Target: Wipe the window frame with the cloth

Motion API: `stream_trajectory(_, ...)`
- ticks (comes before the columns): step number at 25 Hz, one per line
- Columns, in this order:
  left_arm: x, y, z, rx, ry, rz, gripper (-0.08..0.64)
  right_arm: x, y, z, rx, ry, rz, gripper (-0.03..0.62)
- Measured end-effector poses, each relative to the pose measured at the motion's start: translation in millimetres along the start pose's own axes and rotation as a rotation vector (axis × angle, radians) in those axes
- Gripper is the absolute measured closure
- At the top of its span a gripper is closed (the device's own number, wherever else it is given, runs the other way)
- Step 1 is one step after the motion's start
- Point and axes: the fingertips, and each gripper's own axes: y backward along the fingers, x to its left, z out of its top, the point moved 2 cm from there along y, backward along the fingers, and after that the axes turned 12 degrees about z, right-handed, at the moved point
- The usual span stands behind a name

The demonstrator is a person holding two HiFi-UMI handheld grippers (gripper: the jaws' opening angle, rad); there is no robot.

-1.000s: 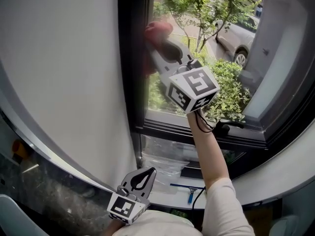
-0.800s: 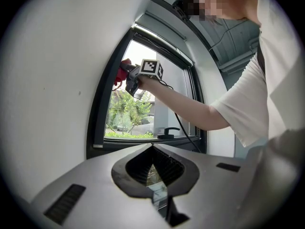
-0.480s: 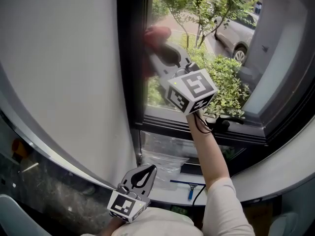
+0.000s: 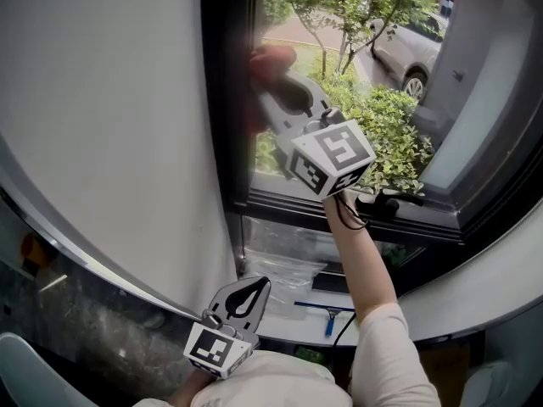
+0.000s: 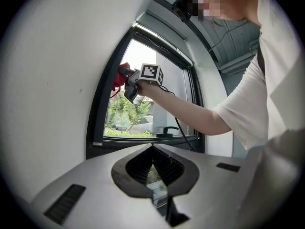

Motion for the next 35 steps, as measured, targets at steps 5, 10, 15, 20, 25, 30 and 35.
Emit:
stream_trajectory(5, 2, -2, -1, -0.002, -0.004, 0.0, 0.552, 4, 4, -11, 0.003, -0.018, 0.0, 0.497)
stream_trajectory(10, 2, -2, -2, 0.002, 0.0, -0.004, 0.552, 9, 6, -19, 0.011, -0.029, 0.008, 0.497)
stream_trajectory(15, 1, -6, -5, 0.004, 0.003, -0.011, 0.552, 11, 10, -29, 0.014, -0.036, 0.012, 0.497)
stream_trajectory(20, 2, -8, -5, 0.005, 0.005, -0.012, 0.552, 15, 13, -38, 0.024, -0.038, 0.017, 0.497)
stream_trajectory(25, 1, -12, -4, 0.002, -0.001, -0.02, 0.552, 21, 17, -49, 0.034, -0.05, 0.011, 0.497)
stream_trajectory(30, 0, -13, -3, 0.001, -0.005, -0.024, 0.552, 25, 21, -61, 0.05, -0.057, -0.002, 0.497)
stream_trajectory(35, 0, -12, -3, 0.005, -0.005, -0.022, 0.552, 30, 25, -73, 0.066, -0.084, 0.003, 0.497)
